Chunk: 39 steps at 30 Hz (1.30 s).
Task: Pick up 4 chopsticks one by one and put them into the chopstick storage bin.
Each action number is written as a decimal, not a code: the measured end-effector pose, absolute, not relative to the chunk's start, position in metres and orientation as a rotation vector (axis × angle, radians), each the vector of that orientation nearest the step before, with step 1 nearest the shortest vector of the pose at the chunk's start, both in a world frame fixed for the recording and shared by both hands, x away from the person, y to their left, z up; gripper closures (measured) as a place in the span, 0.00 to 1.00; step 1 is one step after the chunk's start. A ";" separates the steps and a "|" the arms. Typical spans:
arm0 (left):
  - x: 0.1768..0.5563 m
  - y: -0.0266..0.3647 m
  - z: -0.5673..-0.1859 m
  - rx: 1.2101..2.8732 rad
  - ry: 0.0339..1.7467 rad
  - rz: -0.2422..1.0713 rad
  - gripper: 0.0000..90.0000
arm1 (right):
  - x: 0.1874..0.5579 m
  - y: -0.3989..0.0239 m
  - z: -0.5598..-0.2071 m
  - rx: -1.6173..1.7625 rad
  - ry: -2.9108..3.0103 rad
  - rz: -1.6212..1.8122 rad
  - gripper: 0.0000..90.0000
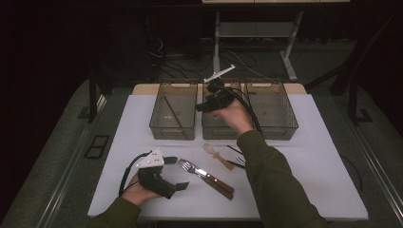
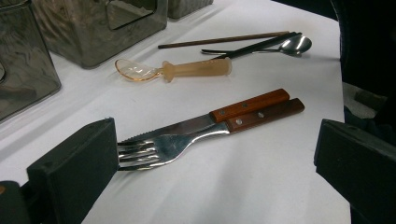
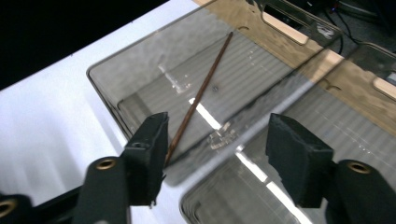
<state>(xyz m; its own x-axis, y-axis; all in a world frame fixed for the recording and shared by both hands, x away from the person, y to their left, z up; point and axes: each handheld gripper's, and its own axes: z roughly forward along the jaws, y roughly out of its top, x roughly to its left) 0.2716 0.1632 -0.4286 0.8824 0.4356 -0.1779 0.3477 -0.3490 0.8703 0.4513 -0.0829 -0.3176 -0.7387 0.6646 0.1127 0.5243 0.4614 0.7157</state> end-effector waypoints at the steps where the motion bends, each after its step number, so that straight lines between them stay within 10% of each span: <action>1: 0.272 0.163 -0.429 1.968 0.572 0.102 0.00 | 0.449 -0.087 -0.317 1.026 2.520 1.133 0.42; 39: 0.275 0.166 -0.430 1.998 0.562 0.125 0.00 | 0.377 -0.204 -0.352 0.916 2.498 1.289 0.31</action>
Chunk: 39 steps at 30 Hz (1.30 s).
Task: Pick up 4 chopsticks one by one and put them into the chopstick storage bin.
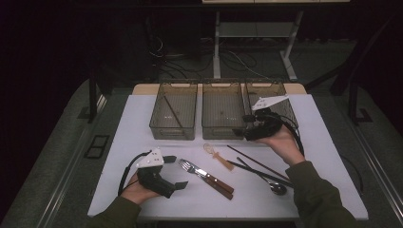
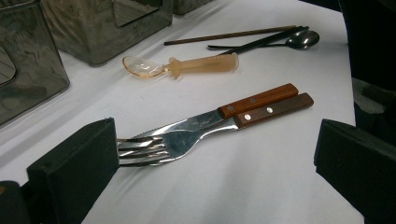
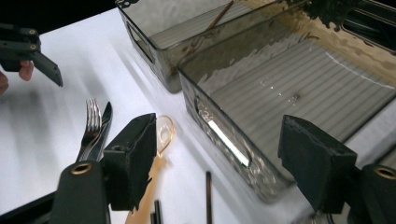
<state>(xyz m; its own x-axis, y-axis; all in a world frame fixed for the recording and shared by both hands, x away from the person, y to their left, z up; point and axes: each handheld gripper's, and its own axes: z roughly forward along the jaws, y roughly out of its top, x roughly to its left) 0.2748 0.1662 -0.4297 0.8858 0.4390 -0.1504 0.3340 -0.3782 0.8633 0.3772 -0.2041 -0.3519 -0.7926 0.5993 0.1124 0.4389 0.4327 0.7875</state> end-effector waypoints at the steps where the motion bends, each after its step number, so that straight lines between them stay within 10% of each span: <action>1: 0.275 0.166 -0.430 1.997 0.564 0.124 0.00 | 0.375 -0.208 -0.353 0.917 2.496 1.291 0.31; 26: 0.274 0.166 -0.430 2.005 0.561 0.129 0.00 | 0.325 -0.278 -0.392 1.018 2.484 1.287 0.36; 39: 0.273 0.166 -0.430 2.016 0.556 0.130 0.00 | 0.304 -0.294 -0.408 1.021 2.550 1.175 0.57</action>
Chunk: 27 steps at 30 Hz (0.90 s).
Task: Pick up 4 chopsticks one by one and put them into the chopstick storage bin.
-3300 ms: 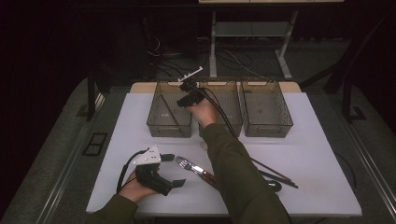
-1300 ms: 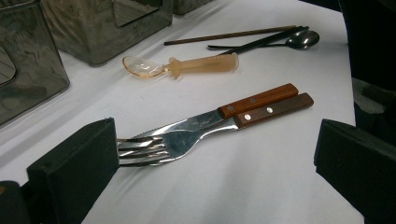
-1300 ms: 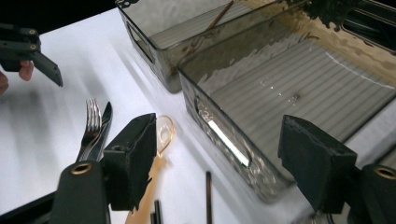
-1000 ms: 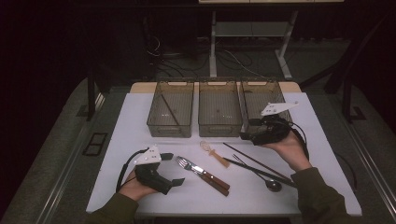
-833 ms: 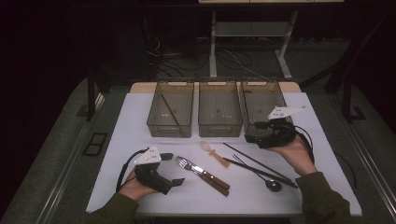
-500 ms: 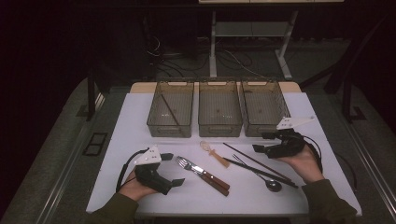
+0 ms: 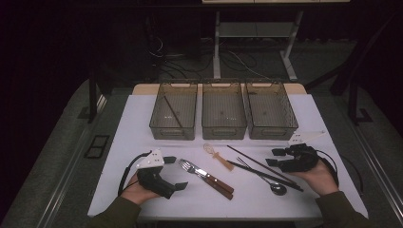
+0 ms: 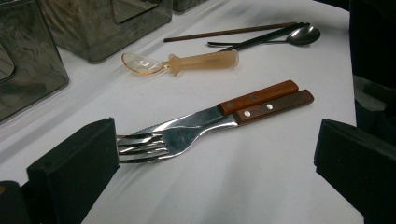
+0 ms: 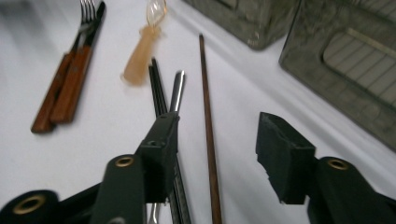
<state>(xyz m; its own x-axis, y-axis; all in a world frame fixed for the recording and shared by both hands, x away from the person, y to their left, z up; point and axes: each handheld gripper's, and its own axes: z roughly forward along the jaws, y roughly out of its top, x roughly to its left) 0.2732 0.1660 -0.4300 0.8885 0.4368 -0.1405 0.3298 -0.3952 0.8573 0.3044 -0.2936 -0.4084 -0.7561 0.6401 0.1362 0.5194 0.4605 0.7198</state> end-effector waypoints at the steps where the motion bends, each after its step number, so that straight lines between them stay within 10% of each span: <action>1: 0.273 0.166 -0.430 2.016 0.553 0.131 0.00 | 0.303 -0.294 -0.410 1.021 2.556 1.162 0.59; 27: 0.273 0.166 -0.430 2.027 0.550 0.127 0.00 | 0.305 -0.288 -0.436 0.977 2.699 0.914 0.84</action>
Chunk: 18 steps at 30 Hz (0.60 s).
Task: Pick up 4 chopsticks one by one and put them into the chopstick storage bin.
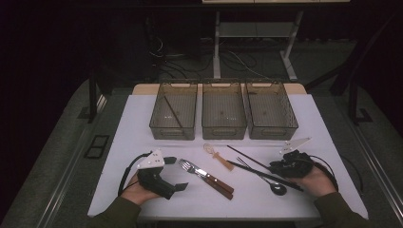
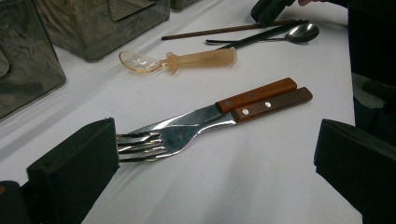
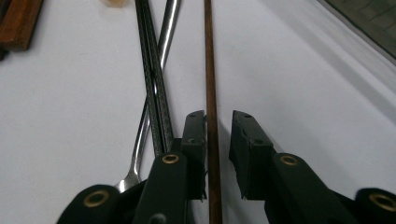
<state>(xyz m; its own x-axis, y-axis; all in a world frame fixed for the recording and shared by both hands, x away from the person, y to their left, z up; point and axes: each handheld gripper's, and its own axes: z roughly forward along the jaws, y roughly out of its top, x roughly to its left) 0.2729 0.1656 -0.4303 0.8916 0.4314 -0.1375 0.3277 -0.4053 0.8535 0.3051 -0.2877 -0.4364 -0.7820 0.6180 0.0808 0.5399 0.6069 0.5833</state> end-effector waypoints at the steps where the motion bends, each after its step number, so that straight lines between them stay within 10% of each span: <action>1: 0.273 0.166 -0.430 2.027 0.550 0.126 0.00 | 0.305 -0.288 -0.437 0.977 2.702 0.907 0.84; 18: 0.273 0.165 -0.431 2.022 0.550 0.124 0.00 | 0.307 -0.287 -0.439 0.899 2.722 0.885 0.94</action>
<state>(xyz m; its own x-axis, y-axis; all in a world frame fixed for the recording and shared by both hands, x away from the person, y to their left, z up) 0.2726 0.1647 -0.4306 0.8915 0.4307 -0.1408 0.3286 -0.4006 0.8553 0.3067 -0.2873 -0.4388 -0.8113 0.5827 0.0482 0.4996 0.6480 0.5750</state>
